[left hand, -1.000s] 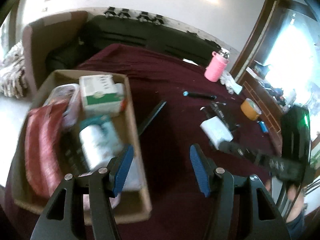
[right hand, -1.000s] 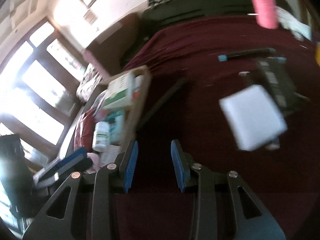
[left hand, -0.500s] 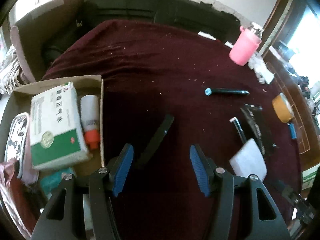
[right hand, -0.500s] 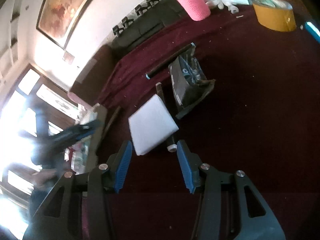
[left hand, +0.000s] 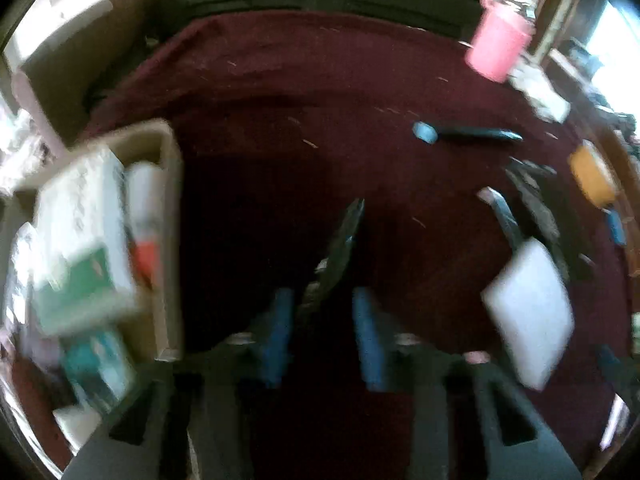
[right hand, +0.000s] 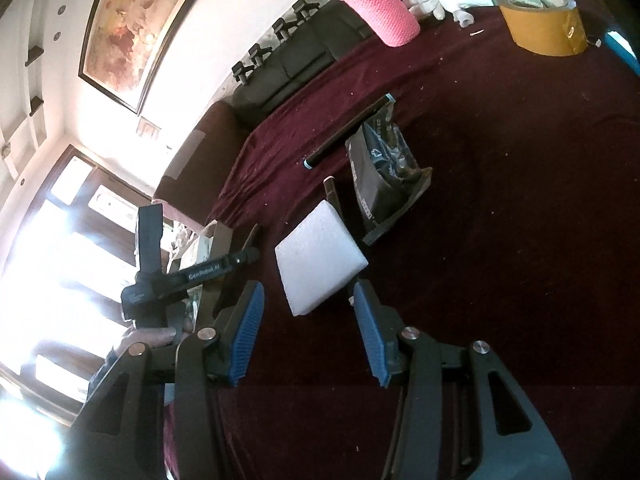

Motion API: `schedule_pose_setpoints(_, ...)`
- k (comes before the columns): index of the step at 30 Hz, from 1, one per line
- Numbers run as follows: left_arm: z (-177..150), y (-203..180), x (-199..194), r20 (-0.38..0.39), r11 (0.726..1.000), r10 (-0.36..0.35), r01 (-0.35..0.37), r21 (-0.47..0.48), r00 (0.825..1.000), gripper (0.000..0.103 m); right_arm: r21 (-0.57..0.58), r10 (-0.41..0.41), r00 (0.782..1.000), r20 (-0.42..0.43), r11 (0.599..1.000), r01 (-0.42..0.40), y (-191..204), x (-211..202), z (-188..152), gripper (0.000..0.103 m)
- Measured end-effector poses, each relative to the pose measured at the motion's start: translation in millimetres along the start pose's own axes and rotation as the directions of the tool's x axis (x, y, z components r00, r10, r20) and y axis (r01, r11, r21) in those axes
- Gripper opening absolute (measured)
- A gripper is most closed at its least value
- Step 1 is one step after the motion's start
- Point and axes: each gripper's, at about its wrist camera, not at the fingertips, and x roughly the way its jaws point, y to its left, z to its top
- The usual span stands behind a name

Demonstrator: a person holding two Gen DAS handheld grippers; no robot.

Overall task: Organize objects
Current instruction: 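Grasp a black marker with the left tool while the right tool reaches the white pad, then grasp the white foam pad with the right tool while the left tool holds the marker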

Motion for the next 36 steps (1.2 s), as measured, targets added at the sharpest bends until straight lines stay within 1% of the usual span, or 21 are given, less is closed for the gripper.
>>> schedule_pose_setpoints(1,-10,-7,-4,-0.007,0.999,-0.044,0.044,-0.001,0.999,0.014,0.001,-0.006,1.000,-0.001,1.000,0.006,-1,1,0,0.046)
schedule_pose_setpoints(2,-21,-13,-8,-0.005,0.998,-0.062,0.062,0.002,0.998,0.013,0.001,-0.008,1.000,-0.002,1.000,0.008,-1,1,0,0.046)
schedule_pose_setpoints(5,-65,-39,-23,0.032,0.996,-0.087,0.085,0.039,0.996,0.013,0.004,-0.016,1.000,0.007,1.000,0.016,-3,-1,1,0.046)
schedule_pose_setpoints(8,-96,-52,-35,0.082,0.995,-0.097,0.094,0.045,0.992,0.012,-0.016,-0.033,0.999,0.012,0.999,0.033,-1,-2,1,0.046)
schedule_pose_setpoints(11,-106,-49,-37,0.134,0.993,-0.121,0.119,0.027,0.984,0.012,-0.090,-0.069,0.997,0.018,0.993,0.070,9,2,0,0.053)
schedule_pose_setpoints(13,-105,-43,-37,0.139,0.986,-0.163,0.164,0.003,0.977,0.012,-0.194,-0.136,0.990,0.028,0.971,0.139,22,9,-3,0.056)
schedule_pose_setpoints(15,-103,-34,-35,0.154,0.979,-0.201,0.204,-0.006,0.968,0.013,-0.299,-0.202,0.979,0.035,0.932,0.203,37,17,-8,0.056)
schedule_pose_setpoints(17,-104,-30,-34,0.180,0.973,-0.226,0.231,-0.007,0.957,0.013,-0.405,-0.256,0.964,0.073,0.876,0.263,57,22,-11,0.056)
schedule_pose_setpoints(18,-103,-30,-33,0.186,0.971,-0.232,0.237,-0.006,0.955,0.013,-0.462,-0.276,0.957,0.093,0.839,0.287,67,25,-12,0.056)
schedule_pose_setpoints(19,-103,-29,-33,0.189,0.970,-0.237,0.242,-0.003,0.953,0.013,-0.541,-0.311,0.942,0.128,0.774,0.329,80,32,-12,0.057)
schedule_pose_setpoints(20,-103,-29,-33,0.190,0.969,-0.241,0.245,-0.001,0.952,0.013,-0.574,-0.327,0.934,0.143,0.741,0.348,85,37,-11,0.061)
schedule_pose_setpoints(21,-104,-28,-33,0.191,0.968,-0.245,0.250,0.000,0.950,0.013,-0.598,-0.339,0.930,0.140,0.720,0.352,88,44,-8,0.062)
schedule_pose_setpoints(22,-105,-27,-33,0.195,0.967,-0.250,0.255,0.000,0.948,0.013,-0.619,-0.348,0.931,0.111,0.708,0.339,90,52,-4,0.062)
schedule_pose_setpoints(24,-106,-26,-34,0.199,0.966,-0.256,0.260,0.004,0.946,0.013,-0.642,-0.355,0.934,0.035,0.709,0.294,88,69,2,0.062)
schedule_pose_setpoints(28,-107,-25,-34,0.200,0.964,-0.259,0.264,0.003,0.945,0.013,-0.668,-0.430,0.903,-0.005,0.674,0.317,76,93,7,0.062)
schedule_pose_setpoints(29,-107,-25,-34,0.200,0.965,-0.257,0.262,0.003,0.946,0.013,-0.662,-0.413,0.911,-0.009,0.685,0.304,74,94,8,0.064)
schedule_pose_setpoints(31,-107,-26,-34,0.201,0.966,-0.254,0.259,0.003,0.946,0.013,-0.650,-0.405,0.914,-0.020,0.700,0.296,72,95,10,0.066)
schedule_pose_setpoints(33,-107,-26,-34,0.202,0.966,-0.255,0.260,0.002,0.945,0.013,-0.654,-0.399,0.917,-0.016,0.698,0.292,76,95,8,0.066)
schedule_pose_setpoints(34,-107,-26,-34,0.203,0.965,-0.256,0.261,0.001,0.945,0.013,-0.655,-0.381,0.924,-0.027,0.706,0.271,79,93,7,0.066)
schedule_pose_setpoints(35,-107,-27,-34,0.204,0.966,-0.254,0.260,0.002,0.945,0.013,-0.658,-0.375,0.926,-0.032,0.705,0.263,82,93,5,0.066)
schedule_pose_setpoints(36,-107,-27,-34,0.205,0.966,-0.253,0.258,0.003,0.946,0.013,-0.677,-0.385,0.923,-0.026,0.686,0.267,86,94,1,0.066)
